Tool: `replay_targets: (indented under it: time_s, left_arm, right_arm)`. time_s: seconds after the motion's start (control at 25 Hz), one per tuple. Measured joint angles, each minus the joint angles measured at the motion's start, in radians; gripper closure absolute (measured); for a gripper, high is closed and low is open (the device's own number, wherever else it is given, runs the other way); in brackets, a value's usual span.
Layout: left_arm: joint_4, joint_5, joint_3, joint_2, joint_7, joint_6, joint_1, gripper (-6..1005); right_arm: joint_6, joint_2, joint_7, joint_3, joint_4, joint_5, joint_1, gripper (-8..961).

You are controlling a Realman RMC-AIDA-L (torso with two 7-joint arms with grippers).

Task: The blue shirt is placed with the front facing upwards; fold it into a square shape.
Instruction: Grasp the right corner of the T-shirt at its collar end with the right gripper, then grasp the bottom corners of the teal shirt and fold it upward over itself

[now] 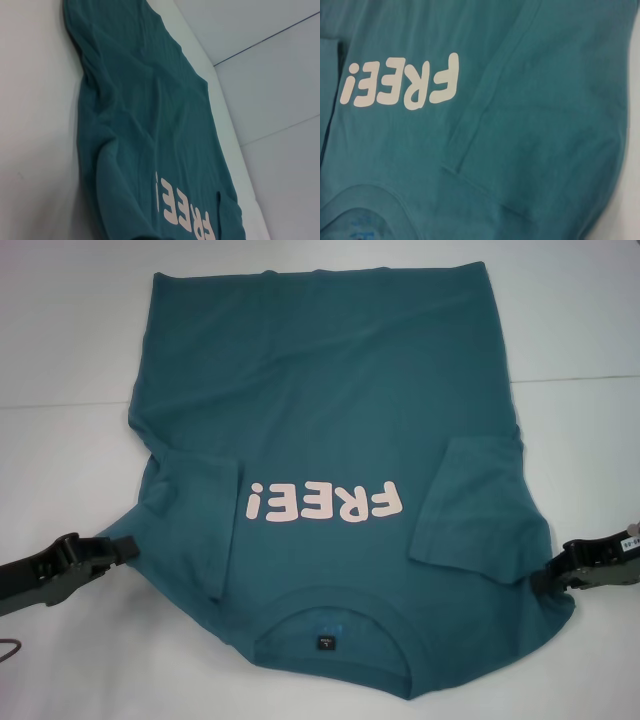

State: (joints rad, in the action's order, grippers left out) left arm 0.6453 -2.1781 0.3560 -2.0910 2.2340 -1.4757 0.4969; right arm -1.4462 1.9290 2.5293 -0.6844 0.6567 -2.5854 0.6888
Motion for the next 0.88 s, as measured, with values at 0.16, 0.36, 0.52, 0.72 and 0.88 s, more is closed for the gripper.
replay_targets:
  time_s: [0.16,0.36,0.52,0.72,0.88]
  left_arm:
    - [0.000,0.000,0.003,0.000,0.000,0.000,0.000,979]
    - [0.001,-0.001,0.001,0.001,0.001,-0.001,0.000,978]
    - [0.005,-0.006,0.004,0.004,0.001,-0.006,-0.002,978]
    - [0.027,-0.040,0.012,0.024,0.000,-0.067,-0.008,979]
    - [0.077,-0.132,0.013,0.035,0.003,-0.140,-0.010,978]
  right_arm:
    - [0.000,0.000,0.000,-0.001,0.000,-0.001,-0.001,742]
    - [0.000,-0.001,0.000,-0.001,0.002,-0.001,-0.002,894]
    - [-0.007,-0.008,-0.001,-0.001,0.003,-0.001,-0.003,949]
    - [-0.073,-0.017,-0.008,-0.019,0.033,-0.001,-0.008,945]
    - [-0.131,-0.018,0.000,-0.037,0.082,-0.023,-0.020,942]
